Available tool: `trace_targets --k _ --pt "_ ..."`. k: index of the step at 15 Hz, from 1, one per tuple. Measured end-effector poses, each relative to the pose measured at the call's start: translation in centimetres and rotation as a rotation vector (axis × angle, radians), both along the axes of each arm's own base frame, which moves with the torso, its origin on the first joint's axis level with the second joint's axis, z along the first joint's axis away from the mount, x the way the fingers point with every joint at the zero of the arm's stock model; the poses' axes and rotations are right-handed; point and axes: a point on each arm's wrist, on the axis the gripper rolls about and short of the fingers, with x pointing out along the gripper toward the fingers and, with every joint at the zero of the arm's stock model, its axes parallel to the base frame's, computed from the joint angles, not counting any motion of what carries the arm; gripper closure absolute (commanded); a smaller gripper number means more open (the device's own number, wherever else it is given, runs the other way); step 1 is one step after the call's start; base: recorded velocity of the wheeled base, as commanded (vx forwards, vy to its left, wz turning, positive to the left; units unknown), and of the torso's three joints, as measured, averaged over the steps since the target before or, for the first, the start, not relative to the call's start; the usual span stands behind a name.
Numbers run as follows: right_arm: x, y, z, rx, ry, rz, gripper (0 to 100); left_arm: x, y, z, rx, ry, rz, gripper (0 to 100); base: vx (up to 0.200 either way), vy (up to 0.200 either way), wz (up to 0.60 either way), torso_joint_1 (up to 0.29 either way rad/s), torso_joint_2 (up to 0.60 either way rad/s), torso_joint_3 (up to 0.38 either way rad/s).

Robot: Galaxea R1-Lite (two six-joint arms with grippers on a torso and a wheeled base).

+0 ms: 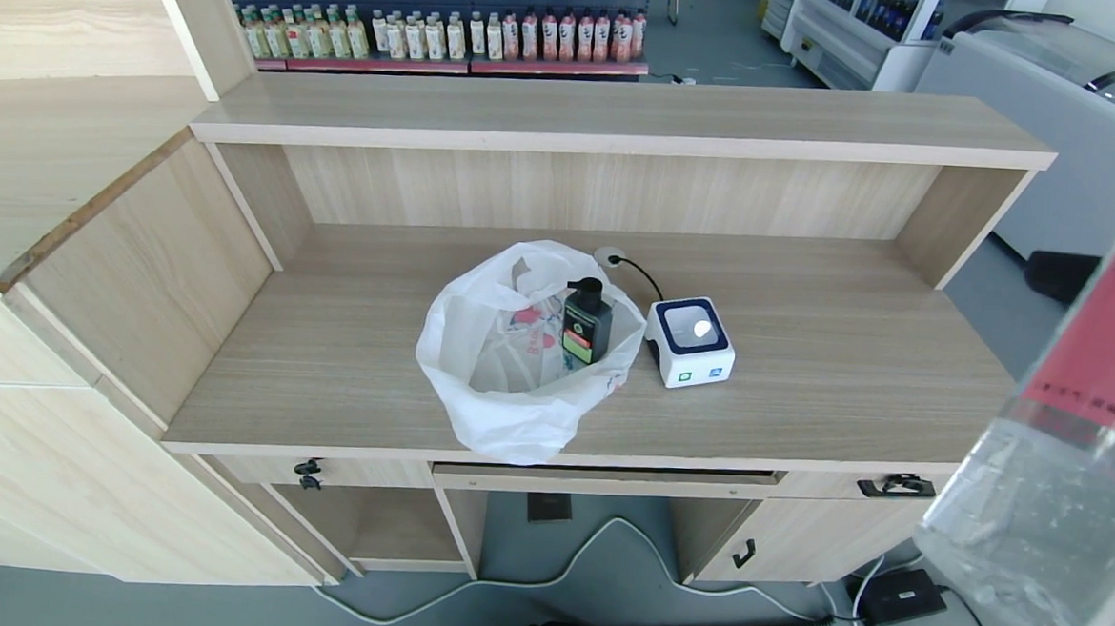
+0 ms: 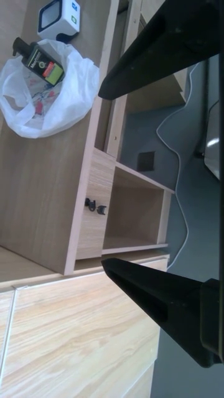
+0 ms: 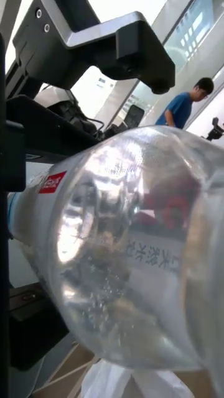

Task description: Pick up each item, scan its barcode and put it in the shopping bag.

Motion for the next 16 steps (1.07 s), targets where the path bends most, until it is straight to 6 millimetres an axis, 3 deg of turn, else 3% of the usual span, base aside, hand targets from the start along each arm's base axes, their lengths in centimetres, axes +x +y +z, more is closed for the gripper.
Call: trace_targets --k 3,16 --pt "0.0 0.5 0.8 0.009 -0.015 0.039 100 0.0 0.0 0.0 0.0 0.0 0.0 0 0.0 0.0 0.0 0.0 0.0 0.0" --pt "-0.3 0.5 -0.6 -0.011 0.014 0.049 100 0.0 0.0 0.0 0.0 0.0 0.0 0 0.0 0.0 0.0 0.0 0.0 0.0"
